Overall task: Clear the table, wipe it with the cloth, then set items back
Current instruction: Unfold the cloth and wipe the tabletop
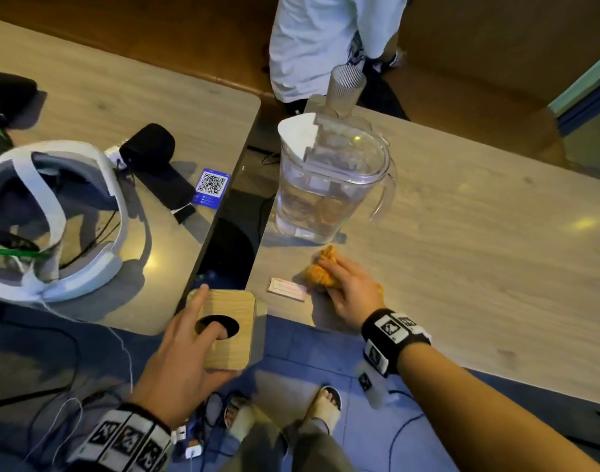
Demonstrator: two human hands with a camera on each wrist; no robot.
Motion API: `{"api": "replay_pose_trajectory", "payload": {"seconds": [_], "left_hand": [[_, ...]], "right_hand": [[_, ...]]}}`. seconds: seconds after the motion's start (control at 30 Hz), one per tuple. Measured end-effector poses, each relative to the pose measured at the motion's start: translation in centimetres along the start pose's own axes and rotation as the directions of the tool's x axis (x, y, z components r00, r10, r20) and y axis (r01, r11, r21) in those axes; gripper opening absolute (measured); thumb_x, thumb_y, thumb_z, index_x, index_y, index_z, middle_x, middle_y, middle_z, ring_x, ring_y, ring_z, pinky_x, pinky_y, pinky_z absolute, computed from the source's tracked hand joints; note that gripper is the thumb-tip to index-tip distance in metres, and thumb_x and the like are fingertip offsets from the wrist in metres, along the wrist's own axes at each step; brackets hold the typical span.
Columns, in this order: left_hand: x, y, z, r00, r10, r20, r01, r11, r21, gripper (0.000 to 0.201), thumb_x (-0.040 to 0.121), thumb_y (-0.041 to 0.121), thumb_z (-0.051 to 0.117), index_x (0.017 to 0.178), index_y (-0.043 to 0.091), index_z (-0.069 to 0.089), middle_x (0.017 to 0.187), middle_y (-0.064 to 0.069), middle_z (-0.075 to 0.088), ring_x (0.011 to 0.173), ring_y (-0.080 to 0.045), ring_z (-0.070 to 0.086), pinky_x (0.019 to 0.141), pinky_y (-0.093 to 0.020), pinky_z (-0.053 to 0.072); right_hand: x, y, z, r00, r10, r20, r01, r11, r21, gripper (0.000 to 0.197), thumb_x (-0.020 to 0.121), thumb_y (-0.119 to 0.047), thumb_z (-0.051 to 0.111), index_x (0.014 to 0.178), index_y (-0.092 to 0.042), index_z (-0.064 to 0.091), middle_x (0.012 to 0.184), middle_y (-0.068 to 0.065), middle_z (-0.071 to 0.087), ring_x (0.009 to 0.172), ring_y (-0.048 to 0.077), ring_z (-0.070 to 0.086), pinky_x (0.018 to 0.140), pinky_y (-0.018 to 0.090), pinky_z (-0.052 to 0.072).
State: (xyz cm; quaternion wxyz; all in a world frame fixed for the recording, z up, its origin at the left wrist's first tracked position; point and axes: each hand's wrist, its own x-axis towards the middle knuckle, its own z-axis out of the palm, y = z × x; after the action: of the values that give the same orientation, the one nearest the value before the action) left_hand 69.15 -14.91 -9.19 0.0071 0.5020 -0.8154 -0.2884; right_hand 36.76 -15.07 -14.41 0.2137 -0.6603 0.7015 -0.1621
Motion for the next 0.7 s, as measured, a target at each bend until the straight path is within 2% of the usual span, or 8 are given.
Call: {"api": "replay_pose_trajectory", "payload": {"seconds": [0.13,0.2,0.27,0.33,0.4,0.53,0.63,0.7], "left_hand": [[0.0,-0.4,0.0,1.000,0.011,-0.014,-0.011,1.000,-0.013,0.053,0.056,0.050,0.088,0.093,0.039,0.051,0.159,0.018,-0.017,0.144,-0.026,0.024,0.093,-0.052,0.052],[-0.1,-0.9,0.0,1.000,0.015,-0.007,-0.015,1.000,-0.023,0.055,0.056,0.049,0.088,0.093,0.040,0.048,0.160,0.017,-0.016,0.144,-0.027,0.024,0.094,-0.053,0.051],[0.0,-1.0,-0.2,1.000,0.016,-0.024,-0.017,0.999,-0.028,0.053,0.058,0.051,0.087,0.095,0.040,0.049,0.159,0.017,-0.017,0.145,-0.026,0.022,0.096,-0.052,0.050],[0.3,-0.8,-0.7,0.999,0.012,-0.042,-0.013,0.999,-0.039,0.052,0.061,0.051,0.085,0.098,0.037,0.052,0.159,0.017,-0.017,0.145,-0.025,0.020,0.098,-0.050,0.049],[0.9,-0.6,-1.2,0.997,0.000,-0.078,-0.005,0.998,-0.063,0.052,0.061,0.050,0.085,0.099,0.034,0.054,0.160,0.015,-0.014,0.143,-0.025,0.022,0.097,-0.050,0.049],[1.0,-1.1,-2.1,0.992,-0.039,-0.117,0.032,0.998,-0.060,0.054,0.057,0.046,0.088,0.095,0.033,0.051,0.162,0.012,-0.005,0.140,-0.028,0.027,0.094,-0.053,0.050],[0.0,-2.0,-2.5,0.989,-0.065,-0.133,0.060,0.997,-0.042,0.056,0.054,0.041,0.092,0.092,0.032,0.052,0.162,0.010,0.001,0.139,-0.032,0.029,0.091,-0.056,0.051],[-0.6,-2.6,-2.9,0.990,-0.067,-0.128,0.062,0.997,-0.037,0.058,0.053,0.040,0.092,0.092,0.034,0.051,0.162,0.009,0.003,0.138,-0.034,0.031,0.090,-0.057,0.050]], "right_hand": [[1.0,-0.6,2.2,0.994,0.082,0.074,-0.073,0.991,-0.116,0.066,0.082,-0.045,0.031,0.141,-0.022,0.049,0.153,0.012,0.038,0.138,0.039,0.036,0.112,0.052,0.032],[-2.1,-1.0,2.4,0.996,0.019,0.091,-0.008,0.993,-0.115,0.056,0.084,-0.036,0.043,0.138,-0.024,0.052,0.150,0.013,0.043,0.133,0.042,0.042,0.106,0.058,0.037],[-4.8,-1.0,1.8,0.982,-0.109,0.153,0.122,0.989,-0.080,0.056,0.076,-0.019,0.063,0.131,-0.026,0.057,0.142,0.008,0.052,0.123,0.040,0.051,0.097,0.057,0.046],[-5.5,-1.4,0.6,0.955,-0.236,0.179,0.244,0.970,-0.024,0.057,0.071,-0.014,0.066,0.127,-0.026,0.061,0.132,0.006,0.059,0.111,0.034,0.058,0.089,0.051,0.053],[-3.9,-2.6,-0.1,0.949,-0.289,0.125,0.290,0.957,0.013,0.062,0.072,-0.014,0.064,0.133,-0.026,0.055,0.134,0.006,0.057,0.112,0.032,0.057,0.090,0.048,0.052],[4.4,-6.5,2.2,0.987,-0.158,0.016,0.158,0.987,-0.001,0.064,0.083,-0.017,0.065,0.143,-0.022,0.043,0.146,0.013,0.044,0.129,0.035,0.044,0.109,0.050,0.038],[6.6,-8.8,5.1,0.985,0.015,0.173,0.004,0.994,-0.106,0.059,0.091,-0.029,0.055,0.147,-0.030,0.036,0.158,0.007,0.026,0.143,0.033,0.022,0.116,0.053,0.023],[5.1,-8.9,5.9,0.978,-0.052,0.204,0.086,0.984,-0.158,0.057,0.089,-0.035,0.053,0.144,-0.030,0.042,0.160,0.005,0.024,0.144,0.034,0.022,0.114,0.055,0.022]]}}
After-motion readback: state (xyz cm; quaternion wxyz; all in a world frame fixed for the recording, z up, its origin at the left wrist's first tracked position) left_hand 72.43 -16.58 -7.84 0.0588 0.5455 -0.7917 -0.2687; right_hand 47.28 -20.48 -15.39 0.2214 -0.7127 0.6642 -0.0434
